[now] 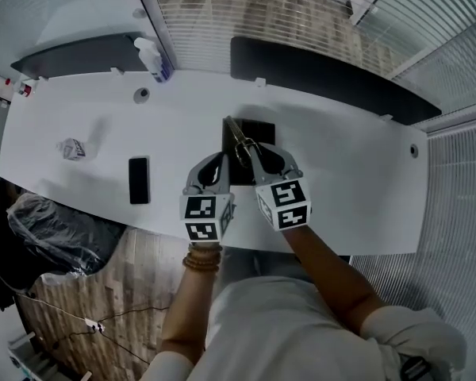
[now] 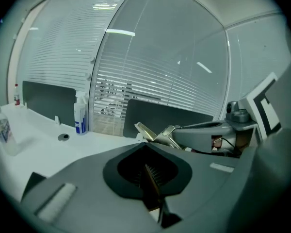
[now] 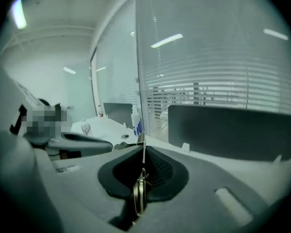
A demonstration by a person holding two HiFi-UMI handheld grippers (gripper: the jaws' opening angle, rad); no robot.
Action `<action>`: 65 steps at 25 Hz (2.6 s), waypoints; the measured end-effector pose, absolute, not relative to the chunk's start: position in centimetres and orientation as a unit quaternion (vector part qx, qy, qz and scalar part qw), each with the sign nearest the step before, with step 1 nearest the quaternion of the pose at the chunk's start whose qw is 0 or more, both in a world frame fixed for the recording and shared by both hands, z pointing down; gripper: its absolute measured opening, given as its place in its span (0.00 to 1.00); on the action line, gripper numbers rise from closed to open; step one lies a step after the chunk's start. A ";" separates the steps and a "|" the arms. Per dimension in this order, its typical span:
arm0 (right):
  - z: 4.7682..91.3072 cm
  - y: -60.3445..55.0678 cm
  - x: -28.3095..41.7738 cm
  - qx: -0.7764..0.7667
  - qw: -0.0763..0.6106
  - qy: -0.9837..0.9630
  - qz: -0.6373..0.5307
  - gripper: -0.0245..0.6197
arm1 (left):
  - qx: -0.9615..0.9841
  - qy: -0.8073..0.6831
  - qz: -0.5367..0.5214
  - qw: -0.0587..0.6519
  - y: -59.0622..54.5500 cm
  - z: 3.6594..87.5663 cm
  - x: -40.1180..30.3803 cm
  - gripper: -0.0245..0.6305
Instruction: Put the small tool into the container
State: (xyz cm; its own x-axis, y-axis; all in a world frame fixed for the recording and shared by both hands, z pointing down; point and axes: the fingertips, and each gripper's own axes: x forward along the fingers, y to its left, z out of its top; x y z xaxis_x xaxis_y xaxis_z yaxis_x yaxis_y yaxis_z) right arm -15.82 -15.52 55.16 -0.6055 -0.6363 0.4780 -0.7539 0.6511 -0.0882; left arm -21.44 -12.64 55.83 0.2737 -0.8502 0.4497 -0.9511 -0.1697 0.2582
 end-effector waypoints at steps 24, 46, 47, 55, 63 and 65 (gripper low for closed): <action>62.7 -16.6 -16.5 0.452 0.066 -0.747 0.483 0.05 | 0.755 -0.585 0.118 0.272 -13.0 59.0 -23.2 0.04; 65.6 -16.1 -17.2 0.475 0.122 -0.740 0.460 0.05 | 0.754 -0.582 0.116 0.282 -12.4 59.7 -24.1 0.04; 65.7 -16.1 -17.2 0.477 0.124 -0.739 0.460 0.05 | 0.753 -0.582 0.117 0.284 -12.3 59.9 -24.2 0.04; 66.7 -16.2 -17.2 0.484 0.137 -0.734 0.457 0.05 | 0.751 -0.585 0.114 0.284 -12.3 60.1 -24.6 0.04; 66.7 -16.2 -17.5 0.487 0.145 -0.735 0.449 0.05 | 0.751 -0.585 0.112 0.287 -12.3 59.9 -24.6 0.04; 66.7 -16.2 -17.5 0.487 0.146 -0.735 0.448 0.06 | 0.751 -0.585 0.112 0.286 -12.3 59.9 -24.5 0.04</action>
